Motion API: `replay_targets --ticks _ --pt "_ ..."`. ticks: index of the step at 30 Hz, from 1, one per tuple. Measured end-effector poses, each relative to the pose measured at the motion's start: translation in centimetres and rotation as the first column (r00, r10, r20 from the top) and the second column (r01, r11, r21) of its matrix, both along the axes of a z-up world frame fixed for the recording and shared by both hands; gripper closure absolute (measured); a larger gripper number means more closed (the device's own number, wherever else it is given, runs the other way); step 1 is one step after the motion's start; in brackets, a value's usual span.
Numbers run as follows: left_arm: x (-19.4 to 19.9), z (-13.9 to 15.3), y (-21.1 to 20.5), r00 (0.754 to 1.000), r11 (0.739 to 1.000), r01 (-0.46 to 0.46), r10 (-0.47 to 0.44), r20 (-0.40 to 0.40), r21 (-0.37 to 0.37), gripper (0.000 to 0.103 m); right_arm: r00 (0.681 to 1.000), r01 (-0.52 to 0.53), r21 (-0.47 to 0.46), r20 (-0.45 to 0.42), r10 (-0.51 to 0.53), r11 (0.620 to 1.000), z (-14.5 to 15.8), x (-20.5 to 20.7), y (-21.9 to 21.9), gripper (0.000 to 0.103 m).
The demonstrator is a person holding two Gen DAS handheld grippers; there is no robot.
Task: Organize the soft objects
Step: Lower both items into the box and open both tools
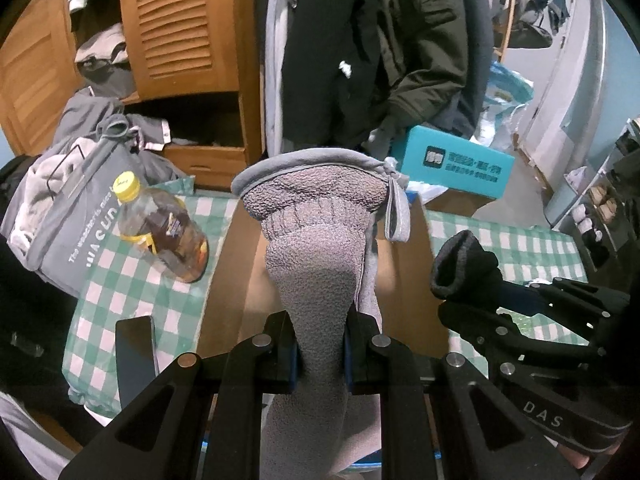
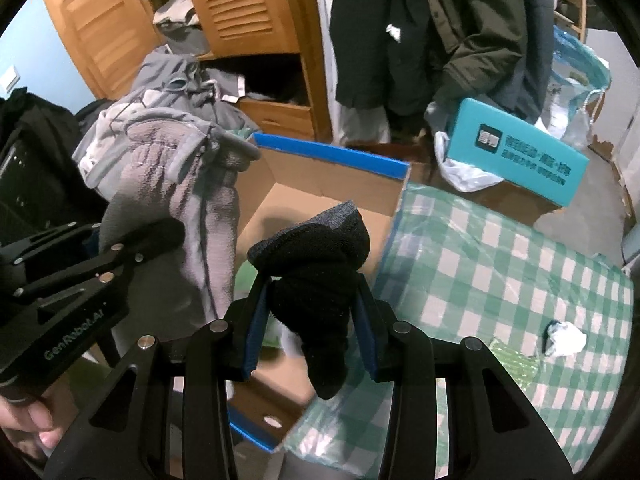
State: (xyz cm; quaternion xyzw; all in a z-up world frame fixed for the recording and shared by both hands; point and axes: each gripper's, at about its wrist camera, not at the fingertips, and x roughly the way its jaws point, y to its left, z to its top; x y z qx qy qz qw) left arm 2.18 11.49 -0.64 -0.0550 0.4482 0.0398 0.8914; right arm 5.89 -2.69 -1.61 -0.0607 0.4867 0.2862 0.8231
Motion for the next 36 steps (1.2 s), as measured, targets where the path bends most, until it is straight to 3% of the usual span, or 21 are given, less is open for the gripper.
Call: replay_targets --ticks 17,20,24,29,33,36 --pt "1.3 -3.2 1.7 0.997 0.999 -0.033 0.033 -0.069 0.004 0.085 0.998 -0.021 -0.033 -0.060 0.019 0.999 -3.1 1.0 2.3 0.064" --pt "1.4 -3.5 1.9 0.996 0.999 -0.037 0.037 -0.080 -0.001 0.083 0.998 -0.016 -0.035 -0.063 0.013 0.999 -3.3 1.1 2.4 0.064" --pt "1.3 -3.5 1.7 0.996 1.000 -0.029 0.029 -0.084 -0.002 0.072 0.998 -0.009 -0.029 -0.063 0.007 1.000 -3.2 1.2 2.4 0.062" --pt "1.2 -3.6 1.1 0.996 1.000 -0.014 0.015 -0.093 0.012 0.071 0.998 0.016 -0.032 -0.056 -0.017 0.999 -3.1 1.4 2.0 0.061" --pt "1.2 -3.4 1.0 0.996 1.000 -0.015 0.016 -0.090 0.014 0.071 0.998 0.033 -0.026 -0.045 -0.034 0.999 -2.6 1.5 1.3 0.051" --pt "1.2 -3.2 0.9 0.996 1.000 -0.013 0.014 -0.087 0.013 0.070 0.998 0.040 -0.024 -0.038 -0.041 0.999 -2.2 1.5 0.9 0.049"
